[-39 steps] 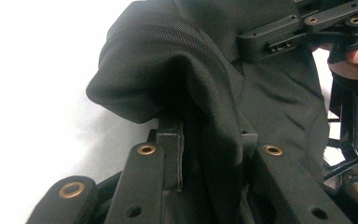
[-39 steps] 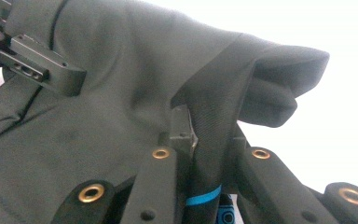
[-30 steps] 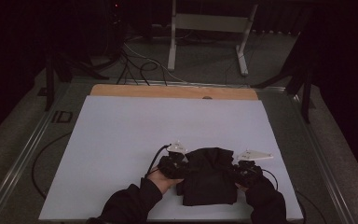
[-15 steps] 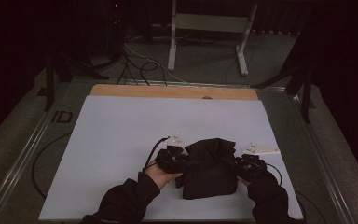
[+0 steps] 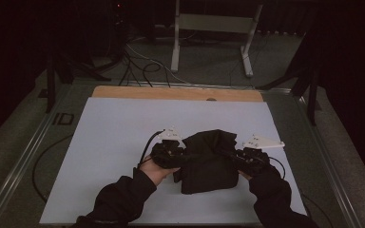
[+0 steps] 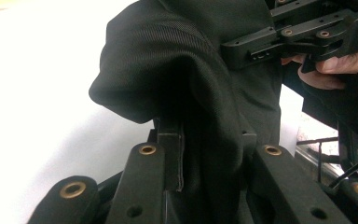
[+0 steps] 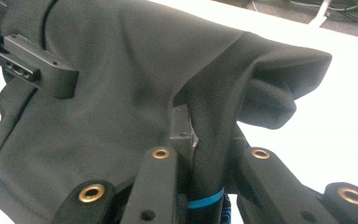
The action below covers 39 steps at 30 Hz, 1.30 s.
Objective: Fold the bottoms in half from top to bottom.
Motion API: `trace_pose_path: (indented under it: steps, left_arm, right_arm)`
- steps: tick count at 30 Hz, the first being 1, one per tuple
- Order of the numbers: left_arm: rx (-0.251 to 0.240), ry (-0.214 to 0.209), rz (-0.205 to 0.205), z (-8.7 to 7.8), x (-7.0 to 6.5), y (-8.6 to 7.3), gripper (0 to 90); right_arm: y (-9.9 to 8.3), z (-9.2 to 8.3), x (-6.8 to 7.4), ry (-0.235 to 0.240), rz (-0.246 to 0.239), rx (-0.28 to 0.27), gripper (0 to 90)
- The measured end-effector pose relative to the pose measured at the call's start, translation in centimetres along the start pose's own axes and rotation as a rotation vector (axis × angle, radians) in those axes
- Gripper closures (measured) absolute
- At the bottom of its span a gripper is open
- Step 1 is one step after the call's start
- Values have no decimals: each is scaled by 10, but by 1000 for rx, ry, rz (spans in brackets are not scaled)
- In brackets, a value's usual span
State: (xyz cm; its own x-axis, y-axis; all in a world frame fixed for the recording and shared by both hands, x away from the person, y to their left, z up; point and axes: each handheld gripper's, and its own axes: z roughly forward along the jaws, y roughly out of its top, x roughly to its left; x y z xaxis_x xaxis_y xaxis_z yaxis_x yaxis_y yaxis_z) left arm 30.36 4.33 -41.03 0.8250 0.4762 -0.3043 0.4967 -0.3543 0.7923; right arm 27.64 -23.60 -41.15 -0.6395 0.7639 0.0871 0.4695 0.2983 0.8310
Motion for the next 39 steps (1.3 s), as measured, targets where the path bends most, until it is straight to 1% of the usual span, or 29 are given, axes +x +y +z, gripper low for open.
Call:
trace_pose_path:
  steps: [5, 9, 14, 17, 23, 24, 25, 32, 35, 37, 39]
  left_arm:
    - [-9, 10, -3, -11, 6, -1, 737]
    - [-12, 21, 7, -18, 12, -2, 737]
    - [-6, 34, 8, -29, 19, -3, 737]
    - [-4, 40, 10, -34, 23, -3, 737]
    - [2, 45, 3, -44, 30, -4, 737]
    - [3, 50, -1, -48, 33, -5, 737]
    - [3, 53, -3, -50, 35, -5, 737]
    - [2, 70, -16, -63, 46, -8, 737]
    - [3, 74, -18, -67, 49, -8, 737]
    - [4, 76, -21, -72, 53, -8, 737]
    - [1, 75, -20, -76, 55, -7, 736]
  right_arm:
    - [8, 5, 5, 14, -13, -10, 810]
    - [13, 10, 9, 24, -14, -15, 810]
    - [20, 19, 15, 38, -28, -18, 810]
    - [23, 24, 18, 46, -27, -22, 810]
    - [30, 34, 22, 58, -27, -25, 810]
    - [31, 36, 23, 61, -32, -26, 810]
    - [33, 41, 26, 64, -37, -24, 810]
    - [43, 56, 34, 82, -46, -24, 810]
    - [45, 59, 36, 85, -54, -20, 810]
    - [50, 63, 39, 88, -65, -20, 810]
    - [53, 65, 41, 90, -64, -21, 810]
